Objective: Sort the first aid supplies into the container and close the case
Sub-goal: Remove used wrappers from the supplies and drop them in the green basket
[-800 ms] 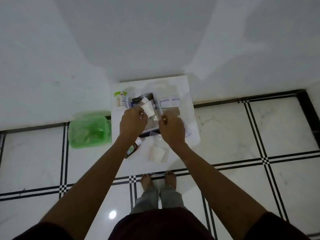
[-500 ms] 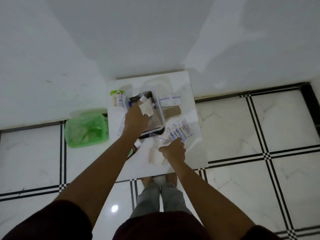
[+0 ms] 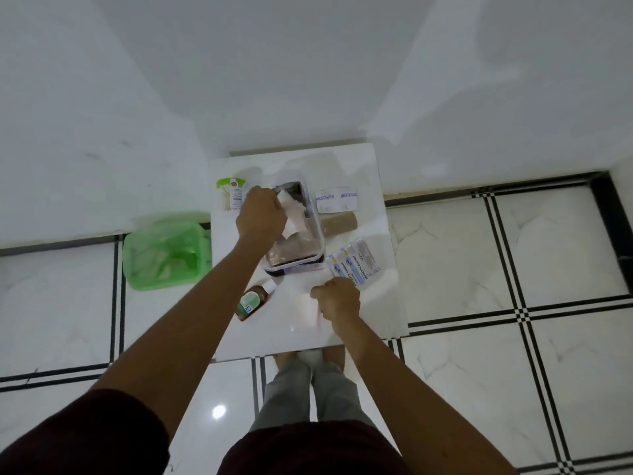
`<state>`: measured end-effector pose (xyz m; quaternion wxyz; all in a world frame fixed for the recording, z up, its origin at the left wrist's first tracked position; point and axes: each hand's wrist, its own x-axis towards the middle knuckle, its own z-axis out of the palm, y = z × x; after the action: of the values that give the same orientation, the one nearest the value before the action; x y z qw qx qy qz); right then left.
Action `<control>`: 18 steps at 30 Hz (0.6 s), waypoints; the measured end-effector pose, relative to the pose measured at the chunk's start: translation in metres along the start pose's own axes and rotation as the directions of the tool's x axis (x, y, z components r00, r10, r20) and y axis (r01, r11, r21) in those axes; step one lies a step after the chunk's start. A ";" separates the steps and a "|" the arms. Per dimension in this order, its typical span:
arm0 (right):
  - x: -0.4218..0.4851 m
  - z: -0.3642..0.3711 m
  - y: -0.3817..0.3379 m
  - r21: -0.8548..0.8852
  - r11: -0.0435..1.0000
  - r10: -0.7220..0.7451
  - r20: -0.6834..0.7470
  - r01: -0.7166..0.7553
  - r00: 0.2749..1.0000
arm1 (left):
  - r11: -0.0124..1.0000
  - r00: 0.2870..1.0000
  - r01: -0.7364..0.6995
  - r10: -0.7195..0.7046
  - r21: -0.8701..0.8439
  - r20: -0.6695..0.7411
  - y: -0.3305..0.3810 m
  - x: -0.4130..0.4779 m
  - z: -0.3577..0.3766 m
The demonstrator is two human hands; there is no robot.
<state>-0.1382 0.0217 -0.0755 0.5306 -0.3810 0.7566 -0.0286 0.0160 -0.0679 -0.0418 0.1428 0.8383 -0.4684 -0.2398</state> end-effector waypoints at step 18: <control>-0.089 0.050 -0.139 0.318 0.932 -0.289 0.361 0.174 0.887 | 0.175 0.764 0.196 -0.644 -0.965 0.039 -0.136 -0.075 -0.146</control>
<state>-0.0081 -0.0050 0.0342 0.7152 -0.3891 0.5683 -0.1190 0.1583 0.0686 0.0391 0.6120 0.7185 0.0559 -0.3257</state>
